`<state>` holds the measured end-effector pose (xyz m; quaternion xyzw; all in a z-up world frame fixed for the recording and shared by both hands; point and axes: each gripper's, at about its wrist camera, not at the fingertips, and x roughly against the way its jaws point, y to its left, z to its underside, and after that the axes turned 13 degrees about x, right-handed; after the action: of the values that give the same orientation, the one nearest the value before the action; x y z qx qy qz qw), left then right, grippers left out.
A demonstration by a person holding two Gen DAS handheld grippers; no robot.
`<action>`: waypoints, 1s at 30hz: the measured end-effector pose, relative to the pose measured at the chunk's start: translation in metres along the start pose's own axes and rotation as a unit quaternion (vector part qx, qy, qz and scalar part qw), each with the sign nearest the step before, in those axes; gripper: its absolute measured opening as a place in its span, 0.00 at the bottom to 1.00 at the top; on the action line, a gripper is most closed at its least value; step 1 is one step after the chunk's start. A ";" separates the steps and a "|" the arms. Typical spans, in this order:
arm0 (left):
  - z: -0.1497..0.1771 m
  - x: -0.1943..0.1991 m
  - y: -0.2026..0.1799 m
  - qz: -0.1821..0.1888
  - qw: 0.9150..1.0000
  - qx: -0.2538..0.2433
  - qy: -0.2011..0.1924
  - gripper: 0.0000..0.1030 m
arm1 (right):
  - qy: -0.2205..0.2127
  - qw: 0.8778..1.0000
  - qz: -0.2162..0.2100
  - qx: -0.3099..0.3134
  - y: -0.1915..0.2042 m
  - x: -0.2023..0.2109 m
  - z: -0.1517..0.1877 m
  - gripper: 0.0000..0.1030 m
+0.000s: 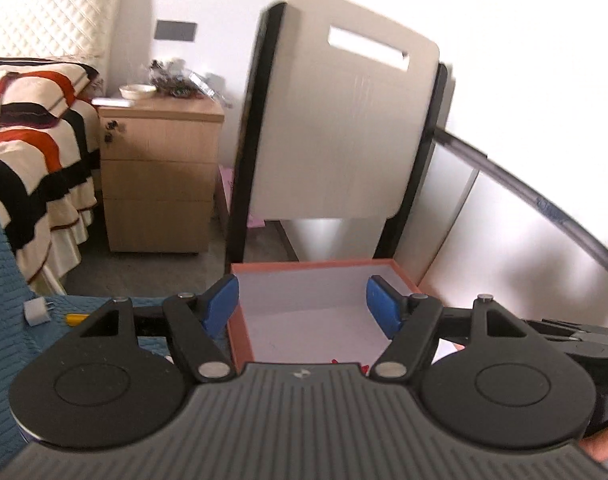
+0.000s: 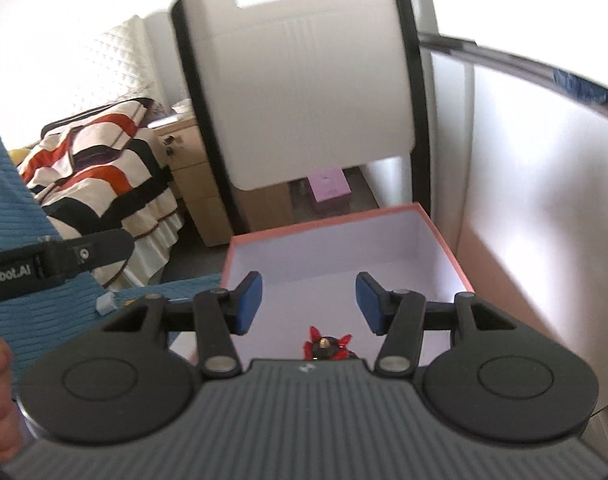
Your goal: Organize rigid objects
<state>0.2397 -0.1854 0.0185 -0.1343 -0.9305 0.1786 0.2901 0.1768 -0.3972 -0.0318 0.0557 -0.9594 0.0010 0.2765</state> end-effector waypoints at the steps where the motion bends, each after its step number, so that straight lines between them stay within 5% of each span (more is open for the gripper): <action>1: -0.001 0.008 0.004 0.002 1.000 0.004 -0.005 0.73 | -0.003 1.000 0.001 0.003 0.004 0.004 0.000 0.53; 17: 0.021 0.088 0.083 -0.017 0.999 0.035 -0.030 0.73 | 0.012 0.999 -0.022 0.030 0.079 0.020 0.023 0.53; 30: 0.052 0.109 0.123 -0.059 0.998 0.021 -0.030 0.73 | 0.040 0.998 -0.034 0.040 0.126 0.025 0.056 0.53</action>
<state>0.1402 -0.0495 -0.0183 -0.0675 -0.9412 0.1846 0.2750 0.1123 -0.2760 -0.0620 0.0993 -0.9443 0.0319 0.3123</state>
